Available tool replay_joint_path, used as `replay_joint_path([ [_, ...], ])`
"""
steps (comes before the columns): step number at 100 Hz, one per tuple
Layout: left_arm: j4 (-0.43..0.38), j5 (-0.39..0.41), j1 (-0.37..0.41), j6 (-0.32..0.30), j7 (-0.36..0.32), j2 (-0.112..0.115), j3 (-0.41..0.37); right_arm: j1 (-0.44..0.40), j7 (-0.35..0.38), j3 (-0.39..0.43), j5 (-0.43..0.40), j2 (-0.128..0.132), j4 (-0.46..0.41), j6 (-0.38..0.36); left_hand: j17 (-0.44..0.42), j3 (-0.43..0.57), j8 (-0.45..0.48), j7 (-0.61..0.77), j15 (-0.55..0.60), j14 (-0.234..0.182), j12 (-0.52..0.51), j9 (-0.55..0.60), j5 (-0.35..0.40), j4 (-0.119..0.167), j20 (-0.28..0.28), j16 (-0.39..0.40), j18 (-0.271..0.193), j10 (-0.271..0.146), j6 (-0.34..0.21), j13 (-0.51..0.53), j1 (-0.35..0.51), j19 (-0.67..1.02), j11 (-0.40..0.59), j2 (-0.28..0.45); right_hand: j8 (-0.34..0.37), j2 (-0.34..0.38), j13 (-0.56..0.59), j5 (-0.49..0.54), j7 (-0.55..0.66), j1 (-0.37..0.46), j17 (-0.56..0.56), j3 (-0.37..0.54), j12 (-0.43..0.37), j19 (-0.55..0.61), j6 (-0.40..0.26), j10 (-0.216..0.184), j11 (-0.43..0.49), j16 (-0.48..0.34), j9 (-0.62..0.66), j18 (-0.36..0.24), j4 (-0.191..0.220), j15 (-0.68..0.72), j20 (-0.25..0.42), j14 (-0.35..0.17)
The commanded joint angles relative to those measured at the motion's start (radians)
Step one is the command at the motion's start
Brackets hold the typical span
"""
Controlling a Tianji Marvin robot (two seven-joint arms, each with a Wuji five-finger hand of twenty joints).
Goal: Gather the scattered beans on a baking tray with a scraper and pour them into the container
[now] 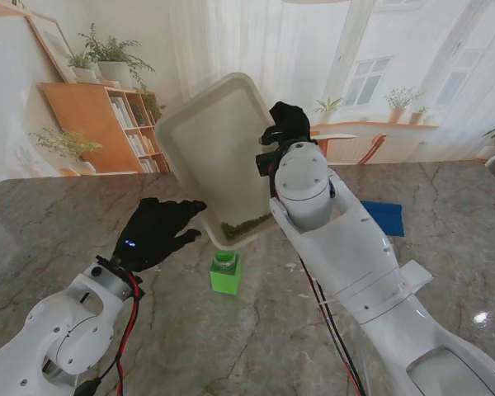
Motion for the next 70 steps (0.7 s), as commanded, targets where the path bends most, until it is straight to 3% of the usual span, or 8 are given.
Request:
replay_joint_path([
  [1, -0.016, 0.004, 0.006, -0.008, -0.007, 0.004, -0.001, 0.005, 0.014, -0.003, 0.003, -0.005, -0.021, -0.012, -0.016, 0.010, -0.018, -0.022, -0.016, 0.005, -0.012, -0.027, -0.023, 0.051, 0.022, -0.009, 0.017, 0.012, 0.019, -0.021, -0.011, -0.020, -0.014, 0.075, 0.039, 0.032, 0.048, 0.023, 0.048, 0.142, 0.116, 0.132, 0.071, 0.265, -0.002, -0.176, 0.180, 0.053, 0.046, -0.030, 0.029, 0.205, 0.094, -0.107],
  [70, -0.044, 0.022, 0.015, -0.027, -0.041, 0.009, -0.019, -0.003, 0.031, -0.012, -0.020, 0.002, -0.059, -0.003, -0.013, 0.009, -0.027, -0.015, -0.011, 0.001, -0.012, -0.024, -0.021, 0.050, 0.027, -0.006, 0.021, 0.009, 0.014, -0.011, -0.016, -0.020, -0.014, 0.077, 0.039, 0.032, 0.046, 0.023, 0.048, 0.142, 0.116, 0.132, 0.070, 0.265, -0.002, -0.177, 0.181, 0.053, 0.045, -0.031, 0.029, 0.205, 0.094, -0.107],
])
